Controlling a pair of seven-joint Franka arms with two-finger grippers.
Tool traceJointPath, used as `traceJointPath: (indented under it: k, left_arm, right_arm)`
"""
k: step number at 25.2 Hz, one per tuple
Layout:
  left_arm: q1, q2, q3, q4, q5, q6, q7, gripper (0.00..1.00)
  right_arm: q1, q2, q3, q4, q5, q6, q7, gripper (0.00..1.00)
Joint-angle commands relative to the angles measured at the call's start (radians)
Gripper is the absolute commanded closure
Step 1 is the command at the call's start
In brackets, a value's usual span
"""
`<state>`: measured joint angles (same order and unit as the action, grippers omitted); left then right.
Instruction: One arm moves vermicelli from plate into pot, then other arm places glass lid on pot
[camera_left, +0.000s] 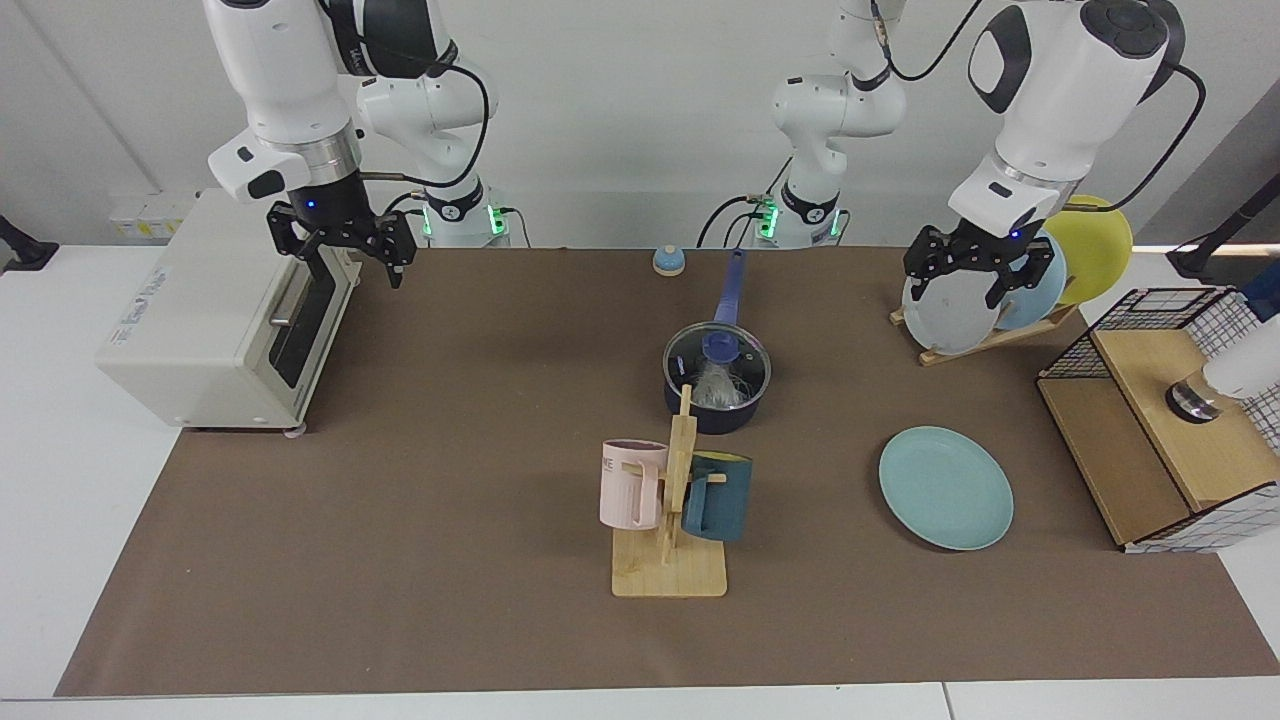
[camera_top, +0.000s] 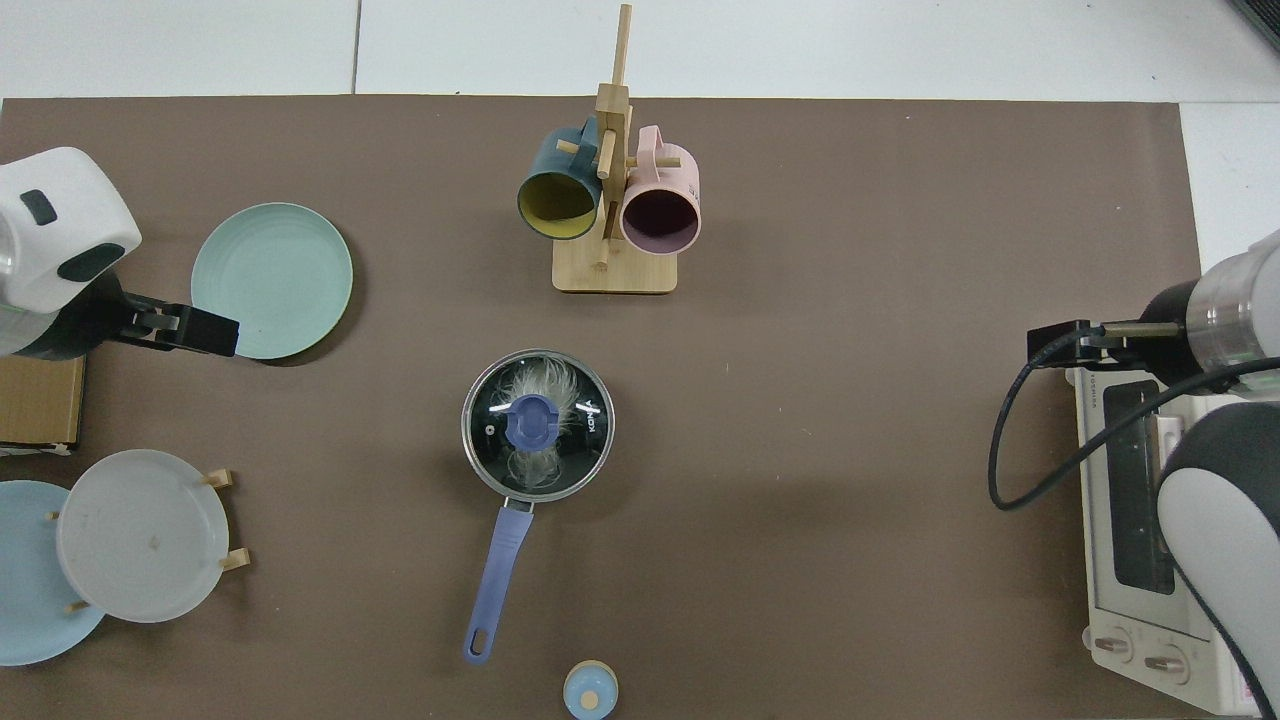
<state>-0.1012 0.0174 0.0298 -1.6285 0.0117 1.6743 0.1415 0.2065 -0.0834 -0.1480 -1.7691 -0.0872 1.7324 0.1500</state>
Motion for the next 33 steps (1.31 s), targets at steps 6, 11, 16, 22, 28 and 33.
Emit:
traceJointPath:
  k: [6, 11, 16, 22, 28, 33]
  left_arm:
    - [-0.002, -0.011, 0.005, 0.002, -0.01, -0.008, 0.013, 0.0]
    - [-0.002, -0.011, 0.005, 0.002, -0.01, -0.008, 0.013, 0.0]
    - [-0.002, -0.011, 0.004, 0.002, -0.01, -0.01, 0.013, 0.0]
    - [-0.002, -0.011, 0.004, 0.002, -0.01, -0.008, 0.013, 0.0]
    - [-0.002, -0.011, 0.004, 0.002, -0.01, -0.008, 0.013, 0.0]
    - [-0.002, -0.013, 0.004, 0.002, -0.009, -0.01, 0.013, 0.0]
  right_arm:
    - [-0.084, -0.062, 0.019, -0.124, 0.015, 0.052, -0.033, 0.0]
    - [-0.108, -0.049, 0.019, -0.115, 0.02, 0.064, -0.037, 0.0]
    - [-0.114, -0.012, 0.018, -0.092, 0.029, 0.056, -0.037, 0.0]
    - [-0.124, 0.082, 0.018, 0.055, 0.035, -0.008, -0.038, 0.0]
    - [-0.154, 0.1, 0.018, 0.073, 0.079, -0.01, -0.037, 0.0]
    - [-0.157, 0.094, 0.018, 0.073, 0.109, -0.007, -0.038, 0.0]
